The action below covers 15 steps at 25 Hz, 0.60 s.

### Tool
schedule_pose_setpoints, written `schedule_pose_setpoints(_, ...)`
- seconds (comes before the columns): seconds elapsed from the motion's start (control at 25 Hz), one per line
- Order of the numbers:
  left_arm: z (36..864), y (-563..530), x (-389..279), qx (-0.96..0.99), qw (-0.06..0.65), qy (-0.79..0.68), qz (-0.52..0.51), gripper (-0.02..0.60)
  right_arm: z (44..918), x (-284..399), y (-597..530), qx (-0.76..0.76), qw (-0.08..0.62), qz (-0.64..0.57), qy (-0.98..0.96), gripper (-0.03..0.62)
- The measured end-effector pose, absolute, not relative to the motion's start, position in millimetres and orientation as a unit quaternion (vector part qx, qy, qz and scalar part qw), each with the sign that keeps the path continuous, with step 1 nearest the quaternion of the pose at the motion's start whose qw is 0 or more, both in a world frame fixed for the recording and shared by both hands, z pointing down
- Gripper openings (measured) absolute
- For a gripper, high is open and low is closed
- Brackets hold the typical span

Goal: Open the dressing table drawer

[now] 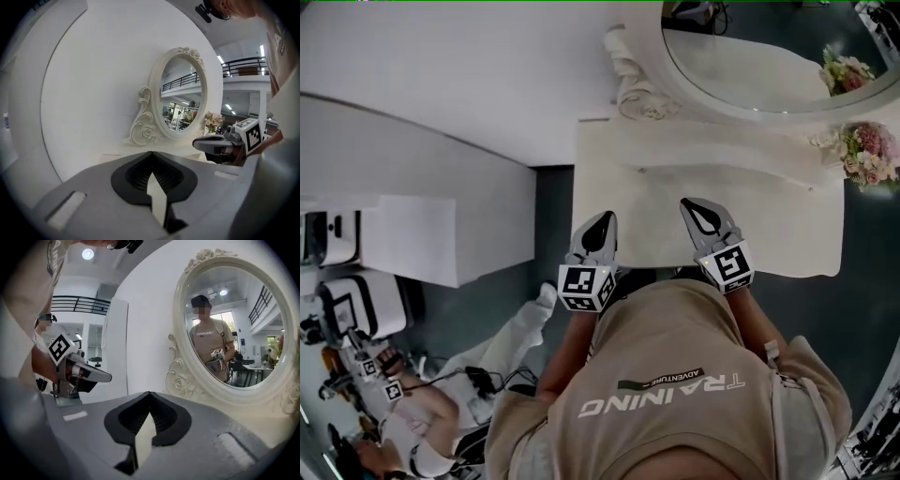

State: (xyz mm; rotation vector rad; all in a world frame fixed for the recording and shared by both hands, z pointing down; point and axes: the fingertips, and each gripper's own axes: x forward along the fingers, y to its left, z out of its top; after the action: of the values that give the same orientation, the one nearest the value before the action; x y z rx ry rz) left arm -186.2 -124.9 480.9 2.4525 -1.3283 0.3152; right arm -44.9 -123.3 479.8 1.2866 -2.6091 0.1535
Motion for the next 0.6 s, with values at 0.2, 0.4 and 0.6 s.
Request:
schedule_pose_setpoints(0.2, 486.5, -150.9, -191.0, 0.882, 0.153, -0.428, 0.122, 0.018, 469.2, -46.0, -135.4, 0.492, 0.109, 0.055, -0.862, 0.003)
schedule_pose_setpoints(0.4, 501.6, -174.3, -187.8, 0.898, 0.154, -0.392, 0.127, 0.018, 465.6, -55.9, -137.0, 0.515, 0.142, 0.024, -0.845, 0.003)
schedule_pose_setpoints(0.6, 523.1, -180.2, -171.1, 0.906, 0.161, -0.364, 0.144, 0.018, 464.1, -61.6, -124.1, 0.521, 0.156, 0.025, -0.839, 0.003)
